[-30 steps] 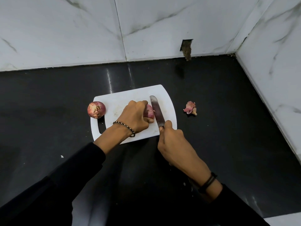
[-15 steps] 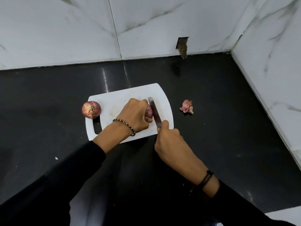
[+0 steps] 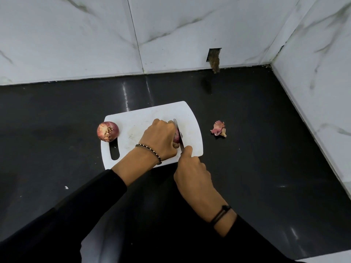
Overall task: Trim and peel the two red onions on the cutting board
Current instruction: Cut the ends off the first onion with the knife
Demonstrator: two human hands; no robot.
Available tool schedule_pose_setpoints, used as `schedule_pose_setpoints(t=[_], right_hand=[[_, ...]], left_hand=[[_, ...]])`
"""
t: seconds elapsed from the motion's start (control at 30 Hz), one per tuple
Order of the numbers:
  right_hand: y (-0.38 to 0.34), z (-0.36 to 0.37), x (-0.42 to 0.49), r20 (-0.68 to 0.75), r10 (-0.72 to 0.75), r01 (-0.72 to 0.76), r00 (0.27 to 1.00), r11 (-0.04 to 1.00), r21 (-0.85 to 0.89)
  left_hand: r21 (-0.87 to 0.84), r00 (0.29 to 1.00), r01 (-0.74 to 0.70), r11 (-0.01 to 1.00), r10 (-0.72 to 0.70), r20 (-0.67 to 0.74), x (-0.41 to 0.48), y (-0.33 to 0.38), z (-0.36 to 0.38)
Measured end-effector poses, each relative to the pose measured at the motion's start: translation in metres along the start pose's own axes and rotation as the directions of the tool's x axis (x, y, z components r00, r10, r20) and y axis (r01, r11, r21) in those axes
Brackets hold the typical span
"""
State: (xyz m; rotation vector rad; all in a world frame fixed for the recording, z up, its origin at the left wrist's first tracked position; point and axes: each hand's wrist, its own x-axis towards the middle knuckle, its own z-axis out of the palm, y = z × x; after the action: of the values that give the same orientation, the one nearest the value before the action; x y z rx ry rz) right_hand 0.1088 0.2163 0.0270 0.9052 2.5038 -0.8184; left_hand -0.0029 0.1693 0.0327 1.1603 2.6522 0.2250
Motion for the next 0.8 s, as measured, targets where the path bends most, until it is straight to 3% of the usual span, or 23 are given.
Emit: schedule_pose_setpoints(t=[0.27, 0.47, 0.57, 0.8], right_hand=[[0.005, 0.015, 0.004, -0.021, 0.015, -0.015, 1.0, 1.0, 0.006], [0.015, 0.017, 0.003, -0.167, -0.119, 0.066, 0.979, 0.955, -0.29], [0.02, 0.011, 0.002, -0.171, -0.163, 0.093, 0.972, 0.93, -0.356], [0.036, 0.001, 0.003, -0.102, -0.044, 0.049, 0.994, 0.998, 0.045]], left_hand=[[-0.027, 1.0, 0.0, 1.0, 0.0, -0.01, -0.003, 0.0, -0.004], [-0.058, 0.998, 0.063, 0.996, -0.063, -0.008, -0.008, -0.005, 0.0], [-0.118, 0.996, 0.071, 0.99, -0.076, -0.038, -0.01, -0.008, 0.005], [-0.318, 0.989, 0.068, 0.946, -0.107, -0.104, -0.021, -0.028, 0.021]])
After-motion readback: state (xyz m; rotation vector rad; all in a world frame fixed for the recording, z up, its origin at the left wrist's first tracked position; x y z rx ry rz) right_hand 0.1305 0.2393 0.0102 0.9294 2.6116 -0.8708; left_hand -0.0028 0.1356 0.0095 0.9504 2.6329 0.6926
